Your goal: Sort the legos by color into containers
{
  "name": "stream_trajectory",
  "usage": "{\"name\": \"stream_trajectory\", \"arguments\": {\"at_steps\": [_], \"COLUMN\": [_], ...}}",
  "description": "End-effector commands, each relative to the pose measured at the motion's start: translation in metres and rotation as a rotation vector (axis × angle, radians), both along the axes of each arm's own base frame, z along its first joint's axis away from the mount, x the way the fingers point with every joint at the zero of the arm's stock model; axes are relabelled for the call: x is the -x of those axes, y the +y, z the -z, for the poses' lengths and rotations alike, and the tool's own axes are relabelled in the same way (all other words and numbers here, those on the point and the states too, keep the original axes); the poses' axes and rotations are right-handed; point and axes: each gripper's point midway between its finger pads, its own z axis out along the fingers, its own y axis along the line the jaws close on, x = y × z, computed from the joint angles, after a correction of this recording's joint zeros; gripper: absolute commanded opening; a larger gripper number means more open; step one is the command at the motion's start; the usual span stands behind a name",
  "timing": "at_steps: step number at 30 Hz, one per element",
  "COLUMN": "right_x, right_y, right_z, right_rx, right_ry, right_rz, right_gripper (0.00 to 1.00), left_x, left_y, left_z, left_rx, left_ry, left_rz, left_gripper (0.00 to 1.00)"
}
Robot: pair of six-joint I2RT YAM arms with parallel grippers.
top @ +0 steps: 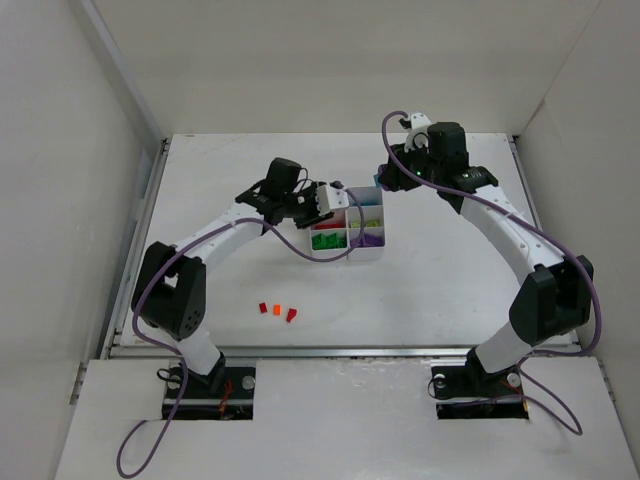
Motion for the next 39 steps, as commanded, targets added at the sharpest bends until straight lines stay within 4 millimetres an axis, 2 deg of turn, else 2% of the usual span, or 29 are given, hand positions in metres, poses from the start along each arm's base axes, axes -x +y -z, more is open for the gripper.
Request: {"name": "stream_trajectory", "arguments": {"at_steps": [1, 4, 5, 6, 9, 10, 14, 17, 19, 23, 28, 35, 39], "right_x": [0.001, 0.002, 0.004, 0.005, 0.005, 0.007, 0.008, 0.01, 0.011, 0.012, 0.011, 0.012, 0.012], "right_y": [-0.001, -0.001, -0.002, -0.002, -0.002, -0.001, -0.001, -0.003, -0.004, -0.004, -0.003, -0.004, -0.004], "right_z": [-0.028, -0.032, -0.027, -0.031, -0.028, -0.032, -0.028, -0.027, -0.031, -0.027, -0.029, -0.025, -0.025], "right_rx": [-0.022, -0.031, -0.028, -0.03, -0.036, -0.043, -0.04, -0.036, -0.039, -0.036, -0.046, -0.043, -0.043], "right_ry": [-0.083, -0.086, -0.076, -0.085, -0.077, -0.084, -0.076, -0.077, -0.086, -0.077, -0.081, -0.072, -0.072], "right_rz": [-0.013, -0.009, -0.009, -0.009, -0.005, -0.013, -0.013, -0.005, -0.005, -0.005, -0.001, -0.001, -0.001], "right_gripper": [0.0, 0.0, 0.0, 0.0, 0.0, 0.0, 0.0, 0.0, 0.0, 0.0, 0.0, 0.0, 0.0], "left_x": [0.018, 0.023, 0.025, 0.026, 0.029, 0.029, 0.034, 0.031, 0.032, 0.041, 0.041, 0.041, 0.032], "left_y": [0.007, 0.011, 0.012, 0.012, 0.015, 0.015, 0.019, 0.021, 0.021, 0.015, 0.011, 0.008, 0.006], "left_z": [0.004, 0.005, 0.009, 0.005, 0.014, 0.017, 0.03, 0.032, 0.032, 0.019, 0.009, 0.005, 0.006], "left_rx": [-0.019, -0.043, -0.047, -0.042, -0.056, -0.054, -0.083, -0.092, -0.088, -0.077, -0.045, -0.026, -0.016], "left_ry": [0.032, 0.037, 0.045, 0.036, 0.048, 0.045, 0.059, 0.039, 0.047, 0.076, 0.093, 0.102, 0.08], "left_rz": [0.019, 0.037, 0.037, 0.037, 0.031, 0.031, 0.022, 0.019, 0.012, 0.045, 0.027, 0.021, -0.026], "left_gripper": [0.18, 0.18, 0.18, 0.18, 0.18, 0.18, 0.24, 0.32, 0.32, 0.25, 0.0, 0.0, 0.01]}}
